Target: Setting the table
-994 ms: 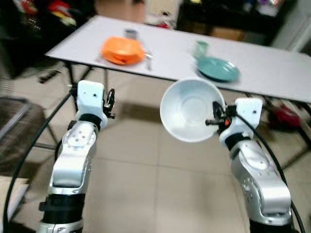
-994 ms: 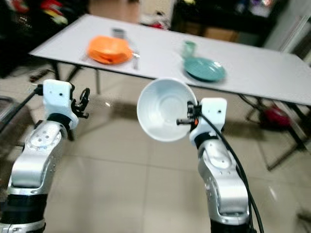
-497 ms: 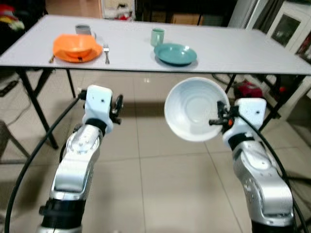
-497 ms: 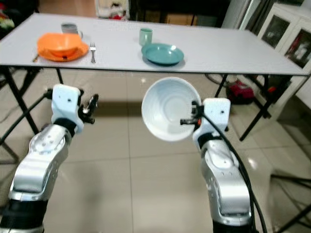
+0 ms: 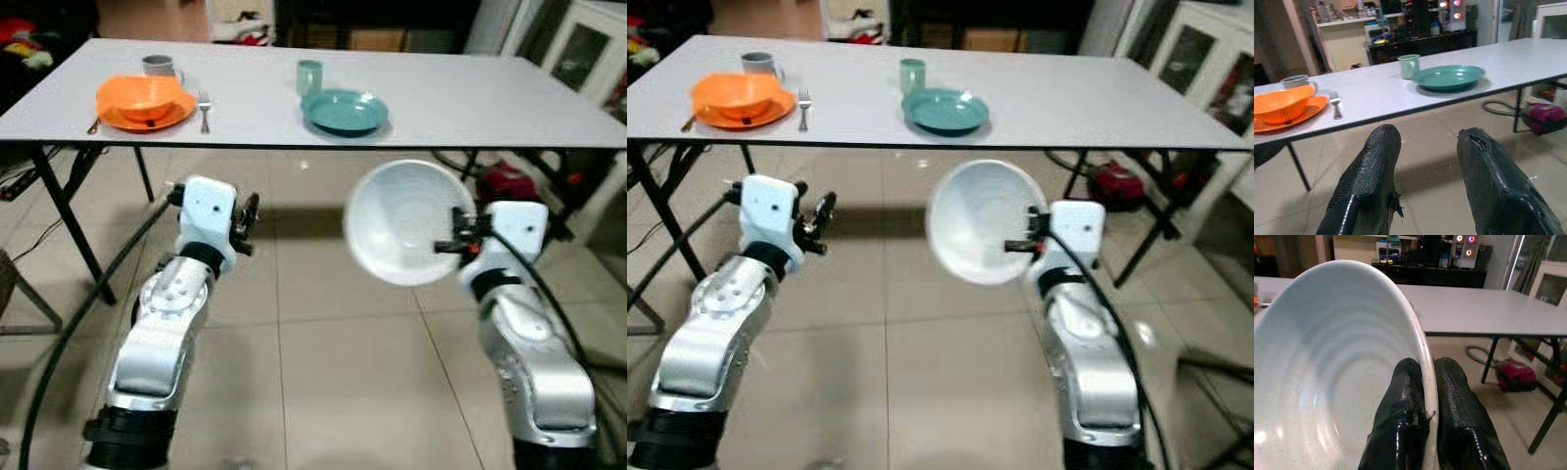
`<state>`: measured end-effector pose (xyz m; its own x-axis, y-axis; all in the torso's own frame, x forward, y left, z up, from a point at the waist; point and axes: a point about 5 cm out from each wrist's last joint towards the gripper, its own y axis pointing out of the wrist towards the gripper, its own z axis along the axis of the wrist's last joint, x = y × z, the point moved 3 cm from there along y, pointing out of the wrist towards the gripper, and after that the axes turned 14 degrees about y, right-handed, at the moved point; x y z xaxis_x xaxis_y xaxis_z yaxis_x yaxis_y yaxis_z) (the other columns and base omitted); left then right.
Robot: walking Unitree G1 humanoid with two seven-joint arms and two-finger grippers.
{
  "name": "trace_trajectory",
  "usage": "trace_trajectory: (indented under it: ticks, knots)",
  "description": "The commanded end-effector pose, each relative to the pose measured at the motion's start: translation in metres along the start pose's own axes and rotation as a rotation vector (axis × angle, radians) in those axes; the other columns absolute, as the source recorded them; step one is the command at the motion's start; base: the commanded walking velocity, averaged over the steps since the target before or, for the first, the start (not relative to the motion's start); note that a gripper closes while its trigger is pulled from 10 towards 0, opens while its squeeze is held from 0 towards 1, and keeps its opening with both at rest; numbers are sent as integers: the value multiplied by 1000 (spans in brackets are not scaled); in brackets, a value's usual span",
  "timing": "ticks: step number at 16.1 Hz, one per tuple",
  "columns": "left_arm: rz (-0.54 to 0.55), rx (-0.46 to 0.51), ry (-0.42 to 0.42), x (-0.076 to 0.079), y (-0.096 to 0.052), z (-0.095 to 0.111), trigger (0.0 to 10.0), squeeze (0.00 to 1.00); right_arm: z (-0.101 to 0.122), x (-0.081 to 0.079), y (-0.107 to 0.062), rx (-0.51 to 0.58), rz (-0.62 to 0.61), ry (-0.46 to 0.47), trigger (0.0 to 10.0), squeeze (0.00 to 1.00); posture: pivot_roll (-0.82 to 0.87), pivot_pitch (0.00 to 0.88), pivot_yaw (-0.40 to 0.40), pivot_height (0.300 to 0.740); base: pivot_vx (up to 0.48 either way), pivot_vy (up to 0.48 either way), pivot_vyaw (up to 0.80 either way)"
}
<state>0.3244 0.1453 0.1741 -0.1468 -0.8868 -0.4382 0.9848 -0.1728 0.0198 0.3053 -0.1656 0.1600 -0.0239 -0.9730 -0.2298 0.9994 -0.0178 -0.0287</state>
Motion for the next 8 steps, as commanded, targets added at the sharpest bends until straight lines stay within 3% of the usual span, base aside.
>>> trace_trajectory:
  ticks: [1,6,8]
  knots:
    - [16,-6,14,-4,0,0,10000,0,10,-9,2,42,23,-10,10000,0,80,0,-82,740,334,0,0]
    - [11,-1,5,-2,0,0,10000,0,17,-4,3,76,21,21,10000,0,79,0,-88,740,337,0,0]
    - [9,1,7,-2,0,0,10000,0,19,-5,2,79,35,91,10000,0,80,0,-91,740,345,0,0]
